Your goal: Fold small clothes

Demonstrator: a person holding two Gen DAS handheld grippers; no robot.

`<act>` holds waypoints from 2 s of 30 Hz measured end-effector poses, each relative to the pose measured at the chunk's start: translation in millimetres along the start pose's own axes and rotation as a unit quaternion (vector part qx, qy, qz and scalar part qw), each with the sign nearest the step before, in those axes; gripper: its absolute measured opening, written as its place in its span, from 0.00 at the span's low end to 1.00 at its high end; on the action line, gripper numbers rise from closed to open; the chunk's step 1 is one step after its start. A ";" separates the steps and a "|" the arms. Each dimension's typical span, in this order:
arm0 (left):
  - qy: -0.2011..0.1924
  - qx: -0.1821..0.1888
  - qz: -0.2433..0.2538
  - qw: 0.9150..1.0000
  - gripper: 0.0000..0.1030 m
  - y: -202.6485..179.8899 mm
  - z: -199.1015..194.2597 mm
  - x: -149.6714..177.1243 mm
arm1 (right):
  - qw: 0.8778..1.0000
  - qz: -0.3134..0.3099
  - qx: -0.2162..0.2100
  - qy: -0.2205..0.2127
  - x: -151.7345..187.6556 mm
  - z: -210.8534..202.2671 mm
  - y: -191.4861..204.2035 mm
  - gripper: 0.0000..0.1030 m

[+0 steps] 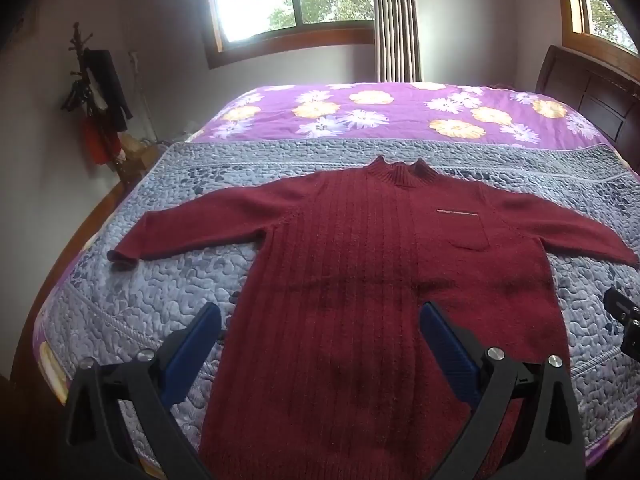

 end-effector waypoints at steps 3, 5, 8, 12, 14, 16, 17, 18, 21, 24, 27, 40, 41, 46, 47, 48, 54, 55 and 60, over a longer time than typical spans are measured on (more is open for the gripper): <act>0.001 -0.002 0.006 1.000 0.97 -4.2 9.7 -1.1 | 1.000 0.004 0.007 0.006 -0.3 10.5 -3.7 0.97; 0.002 -0.003 0.012 1.000 0.97 -8.8 13.0 -0.8 | 1.000 0.009 0.012 0.009 -1.7 15.1 -8.0 0.97; 0.007 -0.002 0.017 1.000 0.97 -12.9 19.9 -2.8 | 0.999 0.015 0.021 0.024 -2.0 25.6 -12.1 0.97; 0.017 0.000 0.015 1.000 0.97 -17.6 32.2 -0.5 | 0.999 0.003 0.014 0.047 1.8 41.2 -11.1 0.97; 0.020 0.004 0.012 1.000 0.97 -19.3 36.5 1.3 | 0.999 0.002 0.013 0.046 1.9 44.2 -11.5 0.97; 0.022 0.006 0.013 1.000 0.97 -21.4 39.6 1.7 | 0.999 0.005 0.013 0.047 2.1 46.5 -12.4 0.97; 0.022 0.006 0.014 1.000 0.97 -22.3 40.6 1.7 | 0.999 0.005 0.013 0.047 1.8 47.5 -12.8 0.97; 0.022 0.005 0.015 1.000 0.97 -22.9 41.2 1.7 | 0.999 0.005 0.012 0.048 2.0 48.4 -13.0 0.97; 0.021 0.002 0.020 1.000 0.97 -24.7 42.7 1.3 | 0.999 0.004 0.012 0.049 2.4 49.9 -13.3 0.97; 0.023 0.001 0.024 0.999 0.97 -25.0 44.2 2.1 | 0.999 0.005 0.009 0.049 2.1 50.7 -13.7 0.97; 0.023 0.001 0.024 0.999 0.97 -24.4 44.5 3.4 | 0.999 0.007 0.006 0.049 2.2 51.3 -14.5 0.97; 0.023 -0.003 0.025 0.999 0.97 -21.8 46.0 4.0 | 0.999 0.003 0.001 0.052 4.3 54.6 -9.4 0.97; 0.023 -0.002 0.025 0.999 0.97 -21.9 46.0 4.1 | 0.999 0.004 0.000 0.053 4.5 54.9 -9.3 0.97; 0.023 -0.003 0.025 0.999 0.97 -21.3 46.3 4.3 | 0.999 0.002 0.003 0.054 4.8 55.5 -8.7 0.97; 0.023 -0.003 0.025 0.999 0.97 -21.8 46.1 4.3 | 0.999 0.001 0.004 0.053 4.8 55.9 -8.4 0.97; 0.023 -0.003 0.024 0.999 0.97 -21.1 46.5 4.5 | 0.999 0.001 0.003 0.054 4.9 56.0 -8.4 0.97; 0.023 -0.005 0.022 0.999 0.97 -19.5 48.6 4.7 | 0.998 0.006 -0.001 0.056 5.8 56.7 -9.9 0.97; 0.023 -0.006 0.023 0.999 0.97 -19.6 48.7 4.6 | 0.998 0.006 -0.001 0.057 6.0 56.7 -9.9 0.97; 0.024 -0.007 0.025 0.999 0.97 -20.4 49.1 4.7 | 0.998 0.007 -0.002 0.059 6.5 58.3 -10.4 0.97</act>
Point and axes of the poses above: each gripper's, at about its wrist camera, not at the fingertips, and z roughly the way its jaws point, y to its left, x to its underside, the point moved 8 cm from there along z, roughly the way its jaws point, and after that the axes turned 7 degrees about -z, right-handed, at the moved point
